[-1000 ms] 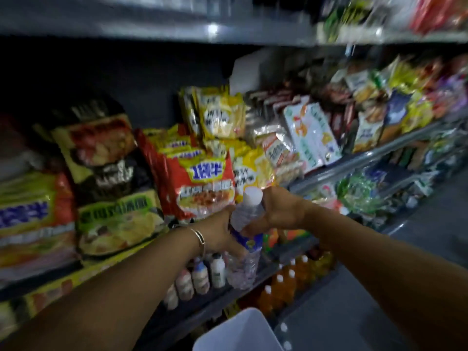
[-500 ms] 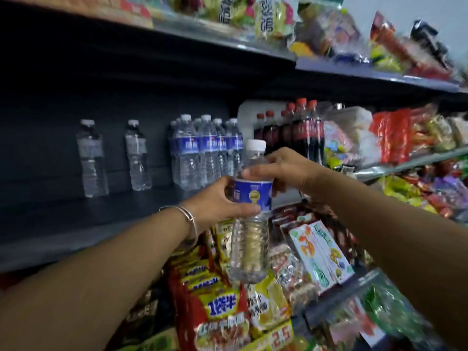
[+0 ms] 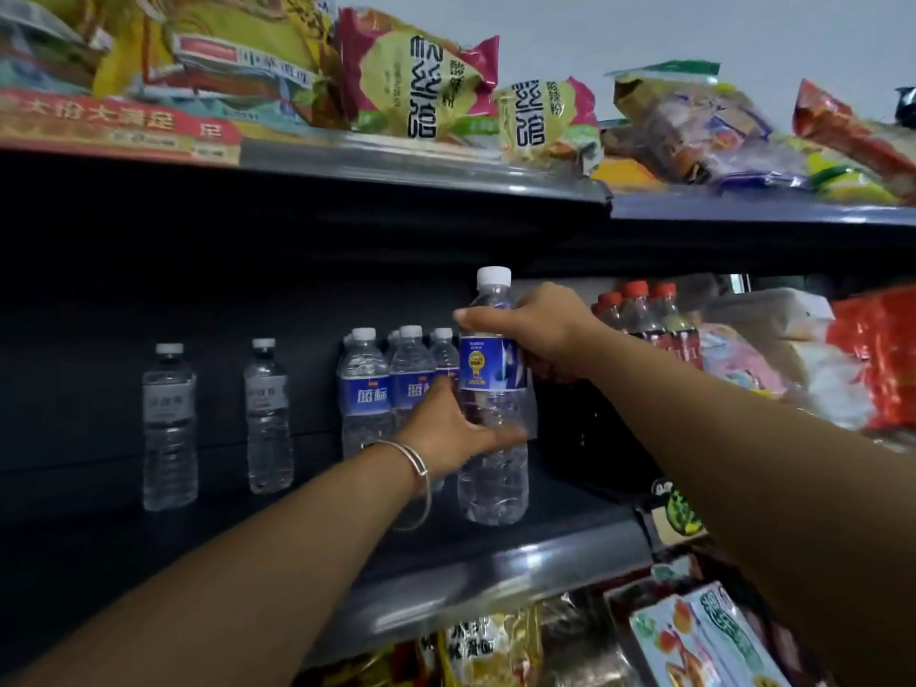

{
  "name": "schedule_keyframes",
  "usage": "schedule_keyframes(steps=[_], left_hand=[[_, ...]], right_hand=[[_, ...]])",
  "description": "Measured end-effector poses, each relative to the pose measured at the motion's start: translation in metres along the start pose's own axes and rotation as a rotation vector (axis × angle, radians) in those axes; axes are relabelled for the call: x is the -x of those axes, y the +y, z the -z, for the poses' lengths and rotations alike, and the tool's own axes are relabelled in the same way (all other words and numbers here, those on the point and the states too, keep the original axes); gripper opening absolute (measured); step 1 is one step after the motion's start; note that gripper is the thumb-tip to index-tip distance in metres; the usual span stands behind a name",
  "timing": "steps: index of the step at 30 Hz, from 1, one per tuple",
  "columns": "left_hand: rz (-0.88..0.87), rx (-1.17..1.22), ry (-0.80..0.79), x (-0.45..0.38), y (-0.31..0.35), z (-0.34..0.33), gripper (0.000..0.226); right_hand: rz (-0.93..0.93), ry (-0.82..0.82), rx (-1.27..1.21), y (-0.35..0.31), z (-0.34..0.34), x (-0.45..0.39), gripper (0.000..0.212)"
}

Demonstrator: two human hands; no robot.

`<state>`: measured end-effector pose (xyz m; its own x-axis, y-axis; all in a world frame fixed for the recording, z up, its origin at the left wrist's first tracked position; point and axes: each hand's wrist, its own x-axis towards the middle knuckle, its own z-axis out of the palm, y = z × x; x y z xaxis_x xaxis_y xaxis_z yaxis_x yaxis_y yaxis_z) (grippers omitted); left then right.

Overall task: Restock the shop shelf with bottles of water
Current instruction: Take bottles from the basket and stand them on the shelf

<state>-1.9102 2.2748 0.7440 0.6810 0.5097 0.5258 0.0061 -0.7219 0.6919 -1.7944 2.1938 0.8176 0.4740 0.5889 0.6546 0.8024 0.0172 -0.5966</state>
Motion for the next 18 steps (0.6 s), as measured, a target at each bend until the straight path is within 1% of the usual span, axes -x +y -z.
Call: schedule_keyframes(steps=[3, 5, 7, 10, 13, 15, 18], left_hand=[[0.055, -0.085, 0.111, -0.018, -0.014, -0.015, 0.059], [0.084, -0.123, 0.166, -0.03, -0.024, -0.021, 0.057], [0.108, -0.147, 0.206, -0.041, -0.034, -0.024, 0.051], [0.135, -0.152, 0.21, -0.053, -0.048, -0.027, 0.045], [0.171, -0.095, 0.189, -0.064, -0.059, -0.028, 0.036], [0.176, -0.025, 0.169, -0.069, -0.064, -0.028, 0.032], [0.174, 0.006, 0.16, -0.075, -0.07, -0.027, 0.028]], right_hand=[[0.019, 0.006, 0.136, 0.016, -0.018, -0.025, 0.063], [0.032, 0.005, 0.198, 0.029, -0.031, -0.039, 0.066], [0.032, 0.011, 0.2, 0.041, -0.041, -0.049, 0.066], [0.013, -0.028, 0.193, 0.054, -0.055, -0.064, 0.066], [-0.012, -0.095, 0.193, 0.062, -0.064, -0.078, 0.067], [-0.036, -0.158, 0.094, 0.068, -0.066, -0.082, 0.064], [-0.122, -0.364, -0.192, 0.081, -0.064, -0.083, 0.058]])
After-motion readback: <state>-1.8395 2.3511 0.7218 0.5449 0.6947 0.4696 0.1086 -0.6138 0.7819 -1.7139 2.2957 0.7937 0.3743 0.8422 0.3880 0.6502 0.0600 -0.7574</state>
